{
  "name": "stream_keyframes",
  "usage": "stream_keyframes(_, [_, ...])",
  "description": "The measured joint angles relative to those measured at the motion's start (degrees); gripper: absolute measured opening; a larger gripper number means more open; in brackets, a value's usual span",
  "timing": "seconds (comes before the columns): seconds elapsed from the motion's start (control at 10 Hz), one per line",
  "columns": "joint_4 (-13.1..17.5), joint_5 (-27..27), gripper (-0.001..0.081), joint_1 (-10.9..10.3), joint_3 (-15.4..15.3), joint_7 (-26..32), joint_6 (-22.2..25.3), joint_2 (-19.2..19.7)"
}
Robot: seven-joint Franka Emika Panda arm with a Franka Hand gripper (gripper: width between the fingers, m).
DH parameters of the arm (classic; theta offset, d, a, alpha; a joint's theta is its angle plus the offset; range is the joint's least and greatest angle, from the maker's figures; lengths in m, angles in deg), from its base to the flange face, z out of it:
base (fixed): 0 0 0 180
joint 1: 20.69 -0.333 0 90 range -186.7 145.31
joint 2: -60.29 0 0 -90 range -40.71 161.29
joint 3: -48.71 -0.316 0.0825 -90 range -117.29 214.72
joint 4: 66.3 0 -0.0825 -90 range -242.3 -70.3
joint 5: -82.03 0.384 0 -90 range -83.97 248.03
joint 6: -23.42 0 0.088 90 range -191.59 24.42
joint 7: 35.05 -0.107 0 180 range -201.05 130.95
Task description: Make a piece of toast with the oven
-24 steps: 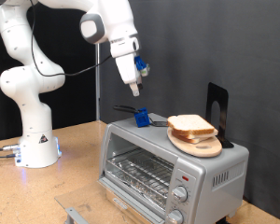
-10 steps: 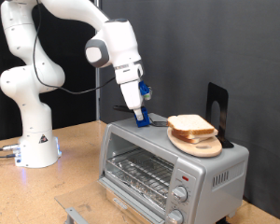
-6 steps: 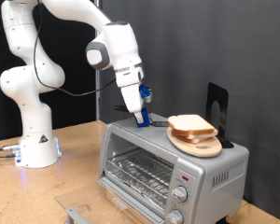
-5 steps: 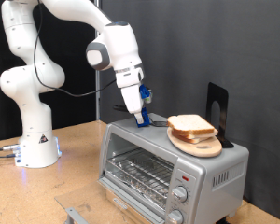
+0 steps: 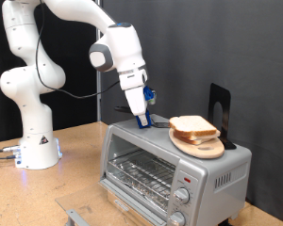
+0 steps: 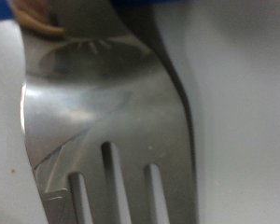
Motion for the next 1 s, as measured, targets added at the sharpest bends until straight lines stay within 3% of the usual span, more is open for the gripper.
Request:
stream_keyframes(0.5, [0.8, 3.1, 0.0808, -1.0, 0.2, 4.0, 1.2, 0.0])
stream_keyframes(1.0, [1.0, 3.0, 0.0808, -1.0, 0.3, 4.6, 3.8, -0.8])
